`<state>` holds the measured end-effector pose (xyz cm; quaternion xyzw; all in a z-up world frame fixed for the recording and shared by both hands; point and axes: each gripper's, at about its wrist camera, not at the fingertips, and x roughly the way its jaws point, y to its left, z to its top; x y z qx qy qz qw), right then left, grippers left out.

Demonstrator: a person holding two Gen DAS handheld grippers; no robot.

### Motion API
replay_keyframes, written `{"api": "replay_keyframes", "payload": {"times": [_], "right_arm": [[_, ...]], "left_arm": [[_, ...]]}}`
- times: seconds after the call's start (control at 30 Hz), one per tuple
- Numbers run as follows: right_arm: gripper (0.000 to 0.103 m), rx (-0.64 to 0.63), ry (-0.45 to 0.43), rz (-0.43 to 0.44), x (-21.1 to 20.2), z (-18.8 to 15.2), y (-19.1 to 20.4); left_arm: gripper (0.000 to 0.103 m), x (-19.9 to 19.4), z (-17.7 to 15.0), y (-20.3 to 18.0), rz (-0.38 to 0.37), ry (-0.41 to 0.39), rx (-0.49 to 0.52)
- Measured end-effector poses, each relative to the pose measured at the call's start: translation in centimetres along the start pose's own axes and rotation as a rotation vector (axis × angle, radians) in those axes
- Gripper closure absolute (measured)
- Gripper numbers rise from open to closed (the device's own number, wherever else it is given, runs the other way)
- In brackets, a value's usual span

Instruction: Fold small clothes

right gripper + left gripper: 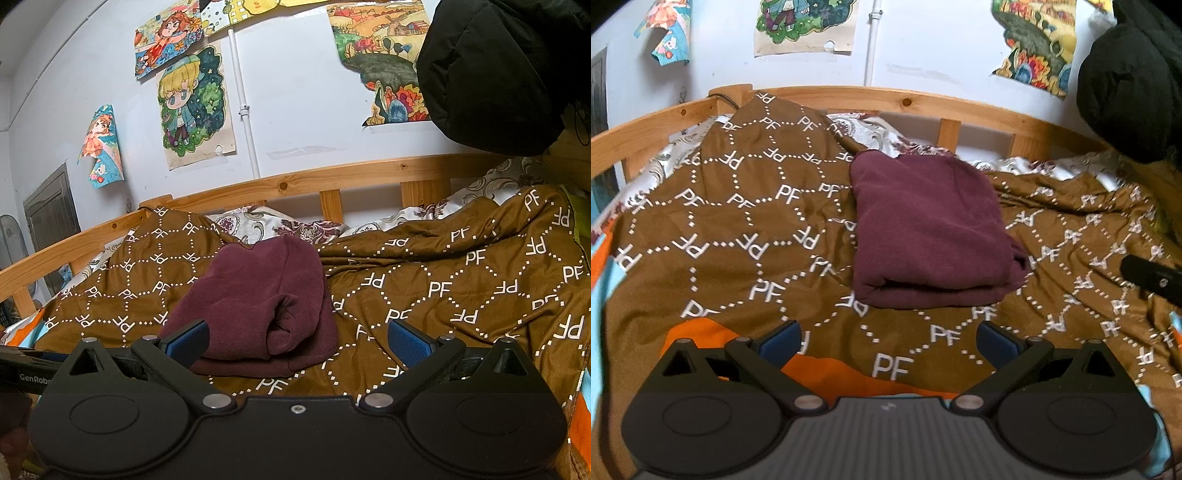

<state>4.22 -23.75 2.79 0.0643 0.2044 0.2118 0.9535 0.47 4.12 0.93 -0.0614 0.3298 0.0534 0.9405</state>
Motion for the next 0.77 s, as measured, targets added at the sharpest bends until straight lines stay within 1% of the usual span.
{"api": "replay_keyframes", "payload": {"times": [0.1, 0.17, 0.23, 0.5, 0.77], "right_arm": [[0.001, 0.004, 0.003, -0.003, 0.06, -0.12, 0.12], [0.001, 0.008, 0.005, -0.005, 0.16, -0.17, 0.25], [0.001, 0.011, 0.008, -0.006, 0.17, -0.22, 0.34], [0.001, 0.017, 0.013, -0.016, 0.14, -0.28, 0.59], [0.001, 0.024, 0.022, -0.02, 0.26, -0.33, 0.57]], "left_arm": [[0.001, 0.22, 0.24, -0.25, 0.007, 0.025, 0.031], [0.001, 0.14, 0.19, -0.32, 0.019, 0.014, 0.034], [0.001, 0.1, 0.21, -0.36, 0.013, 0.012, 0.042], [0.0, 0.68, 0.31, 0.21, 0.013, 0.045, 0.009], [0.001, 0.64, 0.1, 0.25, 0.024, 0.033, 0.019]]}}
